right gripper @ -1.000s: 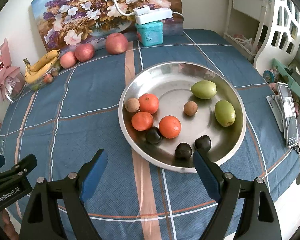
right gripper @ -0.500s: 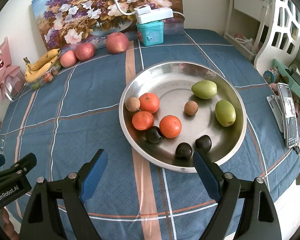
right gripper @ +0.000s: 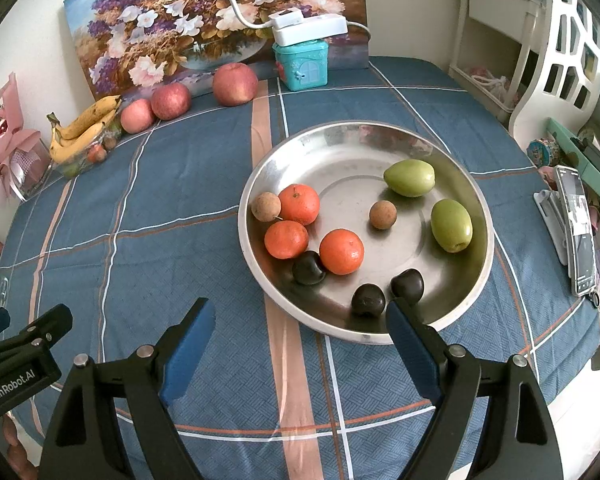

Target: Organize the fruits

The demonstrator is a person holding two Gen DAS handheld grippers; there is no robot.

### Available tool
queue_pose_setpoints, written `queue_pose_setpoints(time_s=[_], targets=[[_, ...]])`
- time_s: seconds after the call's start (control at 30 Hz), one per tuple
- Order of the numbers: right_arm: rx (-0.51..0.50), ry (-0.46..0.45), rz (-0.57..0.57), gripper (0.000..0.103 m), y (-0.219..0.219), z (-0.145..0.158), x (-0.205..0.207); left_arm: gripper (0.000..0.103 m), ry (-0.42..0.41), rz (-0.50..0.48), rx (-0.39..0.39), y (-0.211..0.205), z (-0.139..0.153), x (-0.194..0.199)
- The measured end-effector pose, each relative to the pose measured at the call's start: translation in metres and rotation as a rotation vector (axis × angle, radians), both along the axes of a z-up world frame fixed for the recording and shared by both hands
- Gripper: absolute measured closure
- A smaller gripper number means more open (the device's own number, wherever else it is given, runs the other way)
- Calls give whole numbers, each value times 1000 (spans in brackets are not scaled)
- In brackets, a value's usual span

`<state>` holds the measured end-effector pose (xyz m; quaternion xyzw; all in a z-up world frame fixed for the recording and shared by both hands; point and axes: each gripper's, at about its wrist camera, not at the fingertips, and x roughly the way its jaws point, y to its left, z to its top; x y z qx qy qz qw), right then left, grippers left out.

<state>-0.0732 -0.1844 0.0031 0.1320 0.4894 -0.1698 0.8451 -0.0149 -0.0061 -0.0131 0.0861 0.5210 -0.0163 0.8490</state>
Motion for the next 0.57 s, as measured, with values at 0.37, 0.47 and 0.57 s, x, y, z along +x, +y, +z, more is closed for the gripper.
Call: queue_pose_setpoints(time_s=[0.37, 0.47, 0.57], targets=[[-1, 0, 0, 15, 1, 0, 0, 0, -1, 3, 4, 0, 1, 0], [0, 1, -1, 15, 1, -1, 0, 0, -14, 9, 10, -1, 3, -3], [0, 0, -1, 16, 1, 0, 0, 0, -17, 9, -4, 0, 4, -4]])
